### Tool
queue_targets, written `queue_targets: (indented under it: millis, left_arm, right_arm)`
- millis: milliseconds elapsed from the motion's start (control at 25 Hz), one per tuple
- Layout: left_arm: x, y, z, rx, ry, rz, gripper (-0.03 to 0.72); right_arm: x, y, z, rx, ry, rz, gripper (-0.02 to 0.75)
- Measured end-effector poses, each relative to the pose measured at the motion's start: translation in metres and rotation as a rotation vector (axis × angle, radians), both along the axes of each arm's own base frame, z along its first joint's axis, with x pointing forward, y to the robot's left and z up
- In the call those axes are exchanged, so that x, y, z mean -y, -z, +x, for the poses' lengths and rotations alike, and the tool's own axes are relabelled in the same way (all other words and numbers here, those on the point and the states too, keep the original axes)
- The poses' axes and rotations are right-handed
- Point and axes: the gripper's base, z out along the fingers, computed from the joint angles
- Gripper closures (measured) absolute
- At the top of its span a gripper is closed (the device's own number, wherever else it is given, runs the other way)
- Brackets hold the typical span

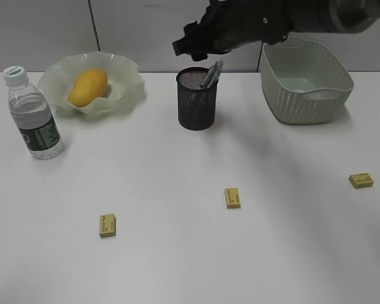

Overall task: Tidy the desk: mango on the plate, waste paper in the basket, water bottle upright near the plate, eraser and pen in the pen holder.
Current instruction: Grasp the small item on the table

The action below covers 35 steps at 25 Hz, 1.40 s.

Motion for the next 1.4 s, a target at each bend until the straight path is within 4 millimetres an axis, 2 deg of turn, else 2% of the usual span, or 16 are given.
queue_targets:
  millis: [360, 720, 880, 1080, 1280, 1400]
  left_arm:
    - [0.0, 0.0, 0.0, 0.0, 0.0, 0.0, 0.253]
    - [0.0, 0.0, 0.0, 0.0, 0.0, 0.0, 0.253]
    - [0.0, 0.0, 0.0, 0.0, 0.0, 0.0, 0.253]
    - [0.0, 0.0, 0.0, 0.0, 0.0, 0.0, 0.253]
    - [0.0, 0.0, 0.0, 0.0, 0.0, 0.0, 0.253]
    - [0.0, 0.0, 0.0, 0.0, 0.0, 0.0, 0.253]
  right_arm:
    - [0.031, -0.033, -0.031, -0.249, 0.118, -0.215, 0.297]
    - [0.057, -0.045, -0.065, -0.514, 0.111, -0.469, 0.295]
    - [0.065, -0.057, -0.076, -0.569, 0.123, -0.505, 0.295]
    - [0.074, -0.086, -0.094, -0.555, 0.131, -0.476, 0.296]
    - [0.094, -0.101, -0.133, -0.557, 0.122, -0.441, 0.298]
    - [0.112, -0.108, -0.167, -0.542, 0.112, -0.404, 0.299]
